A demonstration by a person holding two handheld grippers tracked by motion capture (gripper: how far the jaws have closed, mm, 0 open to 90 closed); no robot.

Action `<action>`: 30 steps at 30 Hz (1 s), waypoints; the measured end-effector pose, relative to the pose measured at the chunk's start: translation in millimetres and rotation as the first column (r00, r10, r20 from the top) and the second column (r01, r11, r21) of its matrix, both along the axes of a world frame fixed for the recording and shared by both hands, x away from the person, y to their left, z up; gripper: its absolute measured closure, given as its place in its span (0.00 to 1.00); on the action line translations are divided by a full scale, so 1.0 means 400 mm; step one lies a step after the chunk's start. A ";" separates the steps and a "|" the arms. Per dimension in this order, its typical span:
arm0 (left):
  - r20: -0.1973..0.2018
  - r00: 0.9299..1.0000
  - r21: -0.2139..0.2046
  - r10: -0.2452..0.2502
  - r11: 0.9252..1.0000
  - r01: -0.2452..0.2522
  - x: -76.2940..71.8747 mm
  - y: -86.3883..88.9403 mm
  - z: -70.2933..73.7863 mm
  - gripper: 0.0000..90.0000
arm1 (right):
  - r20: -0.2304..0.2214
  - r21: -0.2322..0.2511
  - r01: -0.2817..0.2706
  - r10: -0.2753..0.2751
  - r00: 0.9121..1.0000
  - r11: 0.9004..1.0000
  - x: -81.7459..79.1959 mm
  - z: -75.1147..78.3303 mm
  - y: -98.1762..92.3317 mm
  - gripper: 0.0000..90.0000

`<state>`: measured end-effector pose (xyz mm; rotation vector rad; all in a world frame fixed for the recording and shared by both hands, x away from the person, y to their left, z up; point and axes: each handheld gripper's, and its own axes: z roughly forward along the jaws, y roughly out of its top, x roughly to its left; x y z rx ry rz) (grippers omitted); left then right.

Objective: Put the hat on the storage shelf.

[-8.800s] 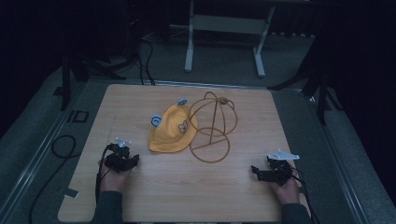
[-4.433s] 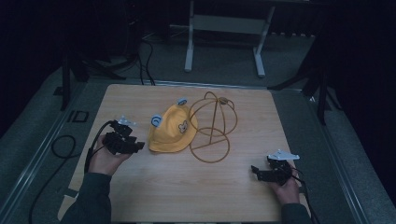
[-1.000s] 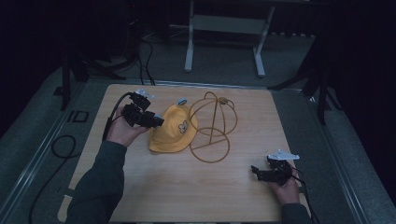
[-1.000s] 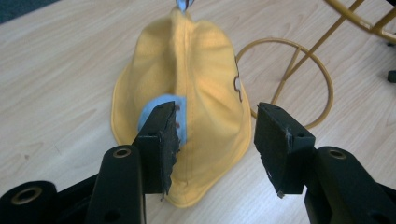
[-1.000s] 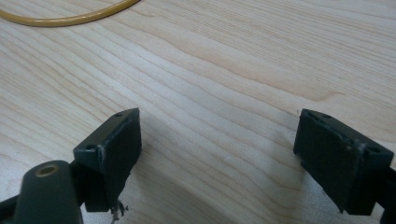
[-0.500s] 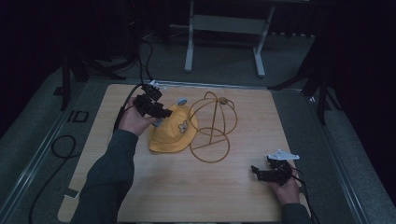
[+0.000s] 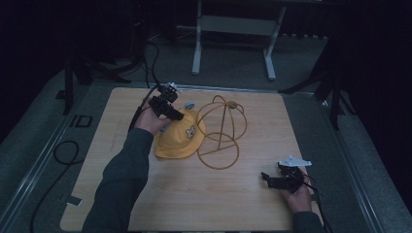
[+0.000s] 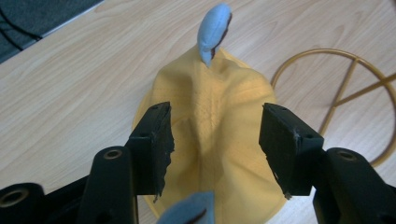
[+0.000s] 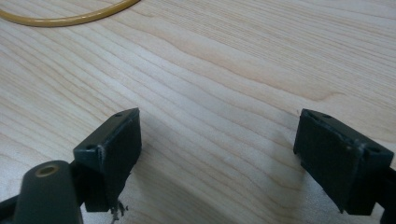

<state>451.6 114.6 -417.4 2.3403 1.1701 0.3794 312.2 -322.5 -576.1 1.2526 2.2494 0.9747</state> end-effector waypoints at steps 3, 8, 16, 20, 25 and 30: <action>-0.030 1.000 0.024 0.009 1.000 -0.008 0.018 -0.007 -0.018 0.46 | 0.000 0.000 0.000 0.000 1.000 1.000 0.000 0.000 0.000 0.17; -0.057 0.998 0.025 0.023 0.999 -0.022 0.039 -0.007 -0.036 0.49 | 0.000 0.000 0.000 0.000 1.000 1.000 0.000 0.000 0.000 0.17; -0.092 0.996 0.044 0.013 0.999 -0.009 0.054 -0.016 -0.062 0.58 | 0.000 0.000 0.000 0.000 1.000 1.000 0.000 0.000 0.000 0.17; -0.122 0.993 0.045 -0.009 0.999 0.014 0.058 -0.017 -0.067 0.74 | 0.000 0.000 0.000 0.000 1.000 1.000 0.000 0.000 0.000 0.17; -0.129 0.991 0.061 -0.032 0.997 0.040 0.051 -0.017 -0.066 0.89 | 0.000 0.000 0.000 0.000 1.000 1.000 0.000 0.000 0.000 0.17; -0.130 0.990 0.067 -0.046 0.996 0.055 0.040 -0.014 -0.058 0.92 | 0.001 0.001 0.001 -0.001 1.000 1.000 0.000 0.000 0.000 0.17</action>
